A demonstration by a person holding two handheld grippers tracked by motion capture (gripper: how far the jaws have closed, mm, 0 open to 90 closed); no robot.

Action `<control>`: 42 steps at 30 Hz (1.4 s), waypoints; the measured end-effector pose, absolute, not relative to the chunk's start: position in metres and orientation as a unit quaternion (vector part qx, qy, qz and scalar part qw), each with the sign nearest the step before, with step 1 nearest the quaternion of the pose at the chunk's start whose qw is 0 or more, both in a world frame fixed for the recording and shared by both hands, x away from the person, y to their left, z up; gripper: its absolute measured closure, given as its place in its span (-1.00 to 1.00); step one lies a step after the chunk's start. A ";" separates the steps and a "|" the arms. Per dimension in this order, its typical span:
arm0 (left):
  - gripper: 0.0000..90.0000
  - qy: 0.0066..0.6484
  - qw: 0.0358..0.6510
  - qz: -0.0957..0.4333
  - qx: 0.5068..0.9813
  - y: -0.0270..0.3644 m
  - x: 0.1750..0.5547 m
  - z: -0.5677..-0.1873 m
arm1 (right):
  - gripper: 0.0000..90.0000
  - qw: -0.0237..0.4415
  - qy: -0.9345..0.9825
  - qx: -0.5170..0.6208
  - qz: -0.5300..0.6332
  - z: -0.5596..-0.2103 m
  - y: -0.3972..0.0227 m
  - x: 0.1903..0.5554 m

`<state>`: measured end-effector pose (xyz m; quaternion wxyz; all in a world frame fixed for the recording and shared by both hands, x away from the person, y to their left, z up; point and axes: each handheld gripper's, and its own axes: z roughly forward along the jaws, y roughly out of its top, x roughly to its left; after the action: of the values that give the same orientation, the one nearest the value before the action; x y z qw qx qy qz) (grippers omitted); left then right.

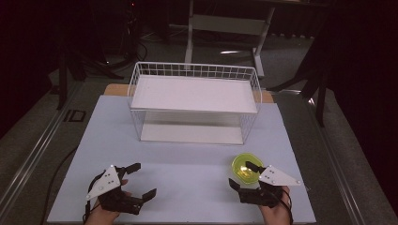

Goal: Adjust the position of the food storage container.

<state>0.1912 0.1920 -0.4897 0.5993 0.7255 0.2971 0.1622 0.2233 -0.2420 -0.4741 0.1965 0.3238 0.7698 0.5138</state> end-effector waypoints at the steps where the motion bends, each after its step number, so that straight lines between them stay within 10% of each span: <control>1: -0.97 0.298 0.600 0.163 0.725 0.192 0.191 -0.490 | -0.70 0.190 0.770 0.319 0.519 -0.473 -0.241 0.223; 42: -0.97 0.308 0.606 0.161 0.716 0.196 0.192 -0.490 | -0.53 0.240 0.749 0.381 0.487 -0.436 -0.276 0.263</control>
<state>0.1917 0.1963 -0.4902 0.6057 0.7157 0.3083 0.1610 0.2629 -0.2759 -0.4360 0.2396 0.3805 0.7486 0.4873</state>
